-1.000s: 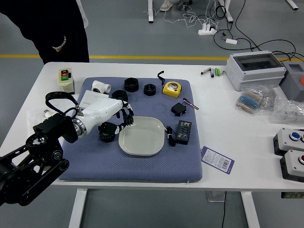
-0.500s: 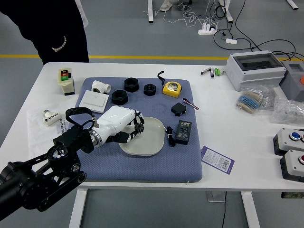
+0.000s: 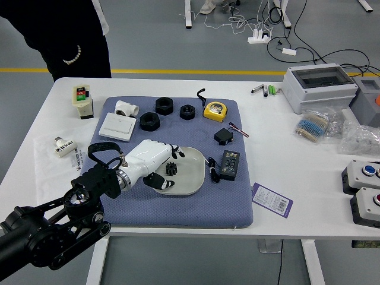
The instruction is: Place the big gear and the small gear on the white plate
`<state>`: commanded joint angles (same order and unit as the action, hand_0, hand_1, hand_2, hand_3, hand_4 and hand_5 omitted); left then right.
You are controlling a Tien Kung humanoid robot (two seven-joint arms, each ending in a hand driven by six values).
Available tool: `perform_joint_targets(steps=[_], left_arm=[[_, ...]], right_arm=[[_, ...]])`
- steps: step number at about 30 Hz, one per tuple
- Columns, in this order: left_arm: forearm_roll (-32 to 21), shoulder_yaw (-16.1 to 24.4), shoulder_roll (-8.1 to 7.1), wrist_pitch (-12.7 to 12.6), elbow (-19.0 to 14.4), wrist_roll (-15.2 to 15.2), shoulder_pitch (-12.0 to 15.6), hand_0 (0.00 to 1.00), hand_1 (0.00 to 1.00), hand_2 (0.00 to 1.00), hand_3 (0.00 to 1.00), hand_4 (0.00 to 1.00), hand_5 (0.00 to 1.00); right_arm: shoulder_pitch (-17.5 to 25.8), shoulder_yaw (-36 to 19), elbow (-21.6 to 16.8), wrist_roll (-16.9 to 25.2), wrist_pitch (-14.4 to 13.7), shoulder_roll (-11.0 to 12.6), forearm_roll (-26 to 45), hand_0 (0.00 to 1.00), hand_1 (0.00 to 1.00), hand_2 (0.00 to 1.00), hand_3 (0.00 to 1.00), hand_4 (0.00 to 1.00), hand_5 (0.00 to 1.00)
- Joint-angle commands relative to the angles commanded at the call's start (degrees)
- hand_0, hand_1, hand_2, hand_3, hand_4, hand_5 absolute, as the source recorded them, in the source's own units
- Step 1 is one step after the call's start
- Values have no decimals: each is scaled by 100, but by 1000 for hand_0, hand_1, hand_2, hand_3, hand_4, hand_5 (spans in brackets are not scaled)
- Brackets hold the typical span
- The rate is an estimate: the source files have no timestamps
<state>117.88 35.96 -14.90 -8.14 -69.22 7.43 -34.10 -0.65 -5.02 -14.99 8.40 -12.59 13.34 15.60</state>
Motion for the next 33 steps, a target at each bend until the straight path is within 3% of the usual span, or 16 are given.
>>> perform_joint_targets(steps=[9,16,17,19,22,23,26,33], left_arm=[[209,418,-134,61,-344,48,22,513,649,722,782,996,259],[350,699,-351,414,-378,55,75,513,649,721,783,986,248],[375,739,-394,467,-377,46,87,517,650,720,764,933,171],[439,860,-560,732,-385,5,121,517,650,720,764,933,171],[478,950,-680,955,-401,-32,147,517,650,720,764,933,171],[485,1011,-743,1068,-419,-55,166,511,660,726,758,870,78],[492,1110,-851,1255,-465,-102,201,511,660,726,758,870,78],[464,1069,-966,1533,-472,-156,228,527,665,733,771,880,71]], right_arm=[[-5,-1,2,-3,1,0,1,610,620,720,534,737,702],[6,-13,3,-2,0,-2,1,610,620,720,534,738,702],[9,-15,4,-2,0,-2,1,610,620,720,535,739,701],[19,-17,4,-2,0,-2,3,610,620,720,535,739,701],[29,-9,5,0,1,-5,12,610,620,720,535,739,701],[34,-8,5,0,0,-6,11,610,620,720,535,739,702],[45,0,6,0,-3,-12,18,610,620,720,535,739,702],[61,35,6,-2,-8,-21,43,610,620,720,535,739,703]])
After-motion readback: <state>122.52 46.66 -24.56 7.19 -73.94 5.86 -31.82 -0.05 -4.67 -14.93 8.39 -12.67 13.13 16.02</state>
